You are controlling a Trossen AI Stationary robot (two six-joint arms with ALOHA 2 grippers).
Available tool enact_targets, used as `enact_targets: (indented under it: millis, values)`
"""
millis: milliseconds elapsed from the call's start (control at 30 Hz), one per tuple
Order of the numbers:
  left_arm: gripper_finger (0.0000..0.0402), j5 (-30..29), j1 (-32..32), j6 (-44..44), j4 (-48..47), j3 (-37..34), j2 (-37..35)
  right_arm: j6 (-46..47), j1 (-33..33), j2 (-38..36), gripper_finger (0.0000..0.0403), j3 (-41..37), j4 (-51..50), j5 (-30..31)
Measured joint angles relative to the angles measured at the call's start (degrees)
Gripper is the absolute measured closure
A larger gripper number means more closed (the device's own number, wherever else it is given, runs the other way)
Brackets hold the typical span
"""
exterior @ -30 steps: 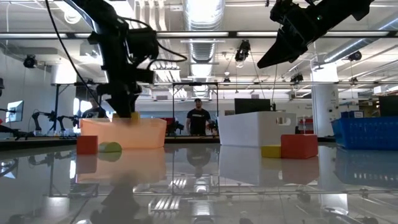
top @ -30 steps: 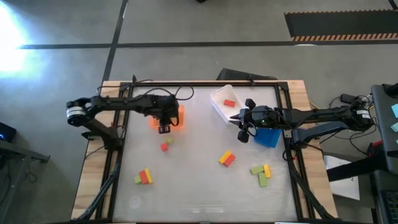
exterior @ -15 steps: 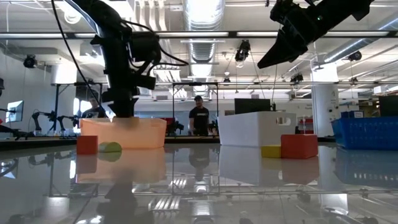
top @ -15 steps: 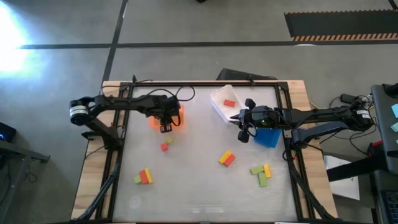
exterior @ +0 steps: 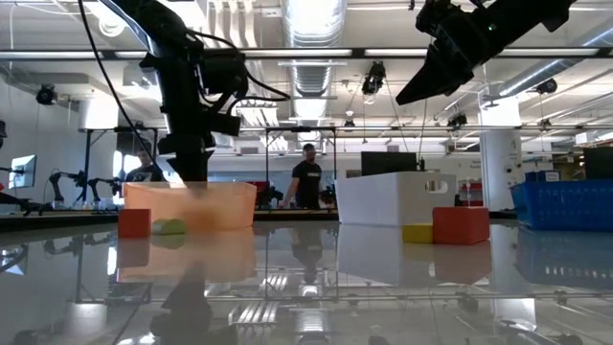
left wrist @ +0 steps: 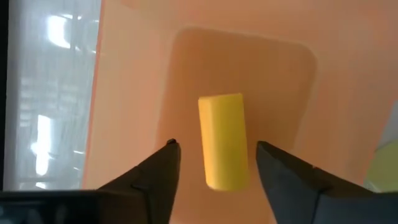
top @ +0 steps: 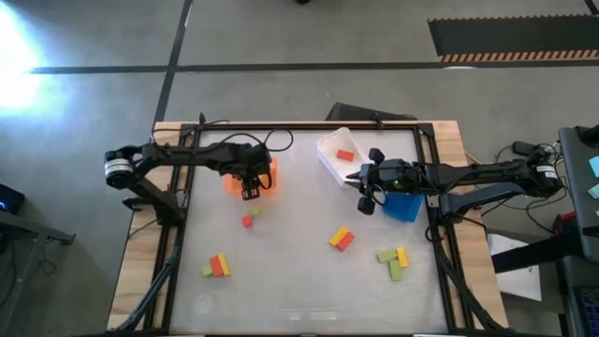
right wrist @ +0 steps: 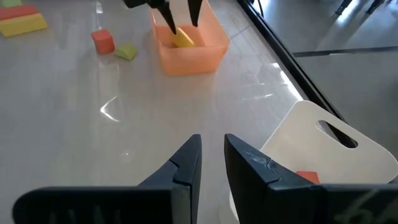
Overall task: Sort & place blocks by color
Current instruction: Put the yellow block into the orange bin, then put the orange block into the white bin
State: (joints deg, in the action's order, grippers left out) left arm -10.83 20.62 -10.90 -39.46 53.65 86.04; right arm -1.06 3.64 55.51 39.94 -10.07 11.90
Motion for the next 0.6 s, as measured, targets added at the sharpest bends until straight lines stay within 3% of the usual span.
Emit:
enact_targets:
  millis: [167,300,600]
  values:
    - [0.0175,0.8,-0.4,0.0,-1.9,0.0,-1.7,0.1,0.0,0.0,0.0344,0.0,1.2,-0.2]
    - [0.0177,6.6,-1.8,0.6,-1.2,-0.3,-6.8,0.5,0.0,0.1,0.0344,0.0,1.2,-0.3]
    - [0.0221,12.5,-7.1,-0.4,16.4,-5.8,-21.2,1.5,0.0,0.1,0.0344,0.0,1.5,-0.3]
